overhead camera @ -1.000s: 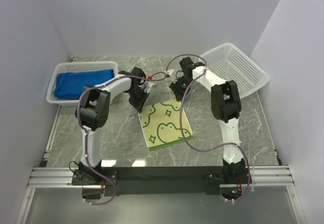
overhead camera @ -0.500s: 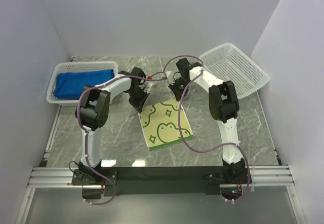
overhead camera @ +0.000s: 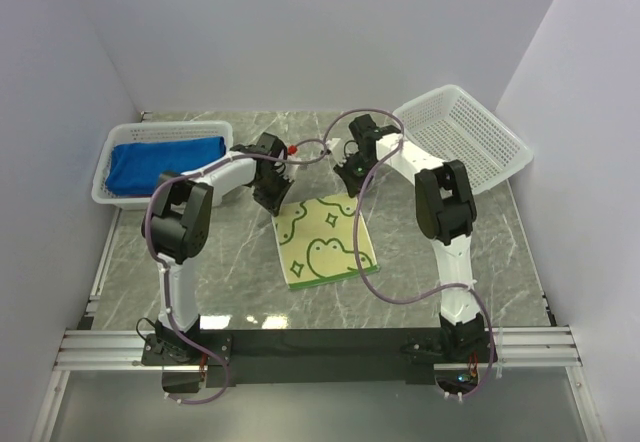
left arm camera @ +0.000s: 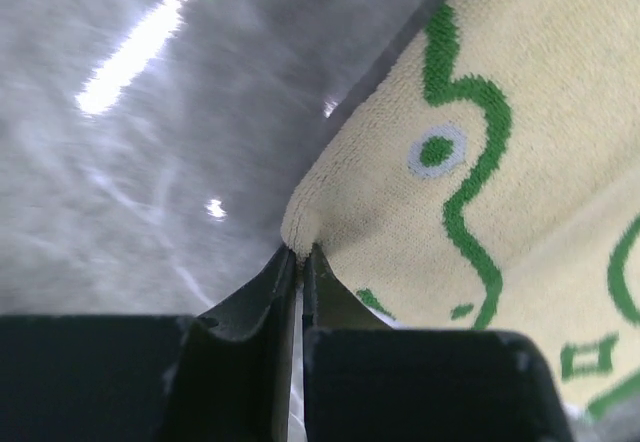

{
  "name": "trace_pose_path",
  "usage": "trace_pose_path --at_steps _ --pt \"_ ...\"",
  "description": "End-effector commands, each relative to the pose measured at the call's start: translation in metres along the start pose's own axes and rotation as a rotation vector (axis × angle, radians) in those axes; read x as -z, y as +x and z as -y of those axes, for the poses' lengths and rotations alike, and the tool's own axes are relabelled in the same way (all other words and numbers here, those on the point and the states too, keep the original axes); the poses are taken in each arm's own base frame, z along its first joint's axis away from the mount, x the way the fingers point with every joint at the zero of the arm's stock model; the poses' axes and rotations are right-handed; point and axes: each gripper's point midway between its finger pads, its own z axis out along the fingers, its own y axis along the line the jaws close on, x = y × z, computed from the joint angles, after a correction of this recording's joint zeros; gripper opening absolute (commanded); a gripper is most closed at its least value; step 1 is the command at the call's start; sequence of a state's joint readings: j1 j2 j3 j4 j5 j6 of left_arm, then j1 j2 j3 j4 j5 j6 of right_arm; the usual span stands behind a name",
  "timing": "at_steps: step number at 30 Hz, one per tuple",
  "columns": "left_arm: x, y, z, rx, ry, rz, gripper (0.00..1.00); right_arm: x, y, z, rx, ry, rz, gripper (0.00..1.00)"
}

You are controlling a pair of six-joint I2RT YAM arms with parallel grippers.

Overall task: Fold and stack the towels
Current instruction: Fold the towel

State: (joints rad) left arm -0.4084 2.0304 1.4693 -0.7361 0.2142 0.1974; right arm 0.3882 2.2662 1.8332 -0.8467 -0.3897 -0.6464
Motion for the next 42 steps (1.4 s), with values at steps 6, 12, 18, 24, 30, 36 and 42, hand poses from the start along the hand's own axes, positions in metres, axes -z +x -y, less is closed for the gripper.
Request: trace_pose_path --at_steps 6,12,18,24,30,36,42 --pt "0.063 -0.057 -0.031 -0.037 -0.235 0.366 0.01 0.061 -0.049 0.021 0.018 0.244 0.237 0.00" --pt "0.078 -0.049 -0.025 -0.051 -0.252 0.459 0.01 0.076 -0.050 0.014 0.010 0.304 0.299 0.00" --pt "0.098 -0.037 -0.005 -0.067 -0.248 0.524 0.01 0.091 -0.046 -0.004 0.029 0.373 0.333 0.00" --pt "0.097 -0.012 0.018 -0.011 -0.233 0.506 0.01 0.103 -0.025 -0.024 0.010 0.424 0.343 0.00" --pt "0.084 0.021 0.053 0.041 -0.209 0.463 0.01 0.103 0.005 -0.047 -0.043 0.436 0.333 0.00" --pt "0.079 0.036 0.081 0.075 -0.225 0.411 0.01 0.091 0.032 -0.066 -0.097 0.428 0.292 0.00" --pt "0.072 0.051 0.079 0.227 -0.267 0.322 0.01 0.087 0.046 -0.086 -0.121 0.397 0.250 0.00"
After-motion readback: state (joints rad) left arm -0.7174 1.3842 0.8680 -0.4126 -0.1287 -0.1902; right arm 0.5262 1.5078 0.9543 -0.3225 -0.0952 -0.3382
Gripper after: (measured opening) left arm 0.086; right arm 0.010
